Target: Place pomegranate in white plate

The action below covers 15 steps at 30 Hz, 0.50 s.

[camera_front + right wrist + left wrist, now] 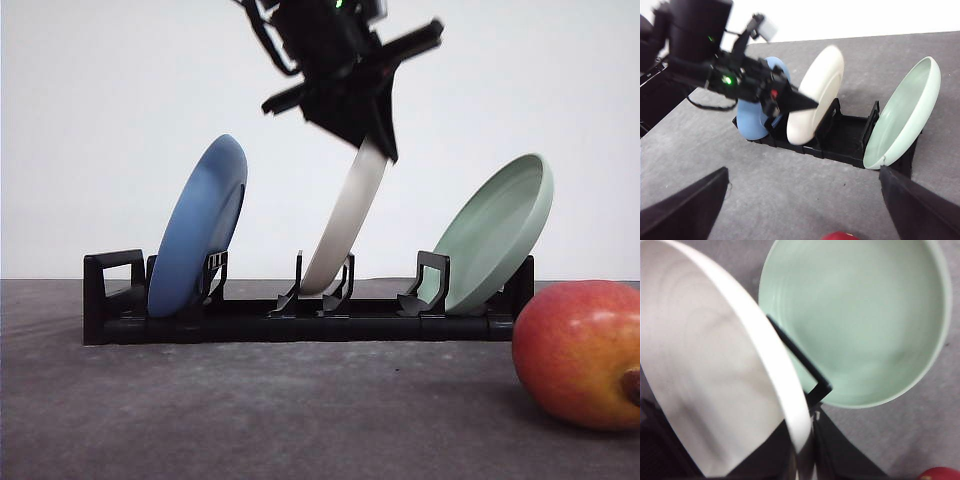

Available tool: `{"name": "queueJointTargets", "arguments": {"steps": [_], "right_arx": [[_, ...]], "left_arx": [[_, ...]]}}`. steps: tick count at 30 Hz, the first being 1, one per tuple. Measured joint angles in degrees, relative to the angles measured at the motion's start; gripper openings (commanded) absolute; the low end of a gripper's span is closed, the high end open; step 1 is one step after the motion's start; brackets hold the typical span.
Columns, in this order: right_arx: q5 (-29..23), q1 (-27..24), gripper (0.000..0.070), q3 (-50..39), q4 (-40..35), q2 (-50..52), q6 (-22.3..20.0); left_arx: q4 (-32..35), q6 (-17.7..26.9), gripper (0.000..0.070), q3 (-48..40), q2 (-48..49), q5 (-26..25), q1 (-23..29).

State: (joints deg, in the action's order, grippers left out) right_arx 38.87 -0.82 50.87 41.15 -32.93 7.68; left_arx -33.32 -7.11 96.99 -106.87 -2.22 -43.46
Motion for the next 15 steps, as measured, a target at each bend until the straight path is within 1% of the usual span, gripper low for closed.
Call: {"name": "queueJointTargets", "arguments": {"steps": [4,9,12,15], "right_arx": [[0.00,0.00,0.0614,0.00,0.03,0.00,0.04],[0.00,0.00,0.0614,0.00,0.96,0.00,0.04],[0.00,0.00,0.0614,0.00,1.72,0.00,0.02],[0.00,0.00,0.0614,0.00,1.99,0.00,0.02]], "left_arx": [[-2.97,0.02,0.0009,4.99,0.00,-0.28,-1.15],[-8.92,0.06,0.0009,10.86,0.27,-0.50,-3.18],[-10.67,0.09,0.0010,11.45,1.99,-0.50,-4.95],[-13.96,0.49,0.0010,11.45,5.54,-0.34,-7.47]]}}
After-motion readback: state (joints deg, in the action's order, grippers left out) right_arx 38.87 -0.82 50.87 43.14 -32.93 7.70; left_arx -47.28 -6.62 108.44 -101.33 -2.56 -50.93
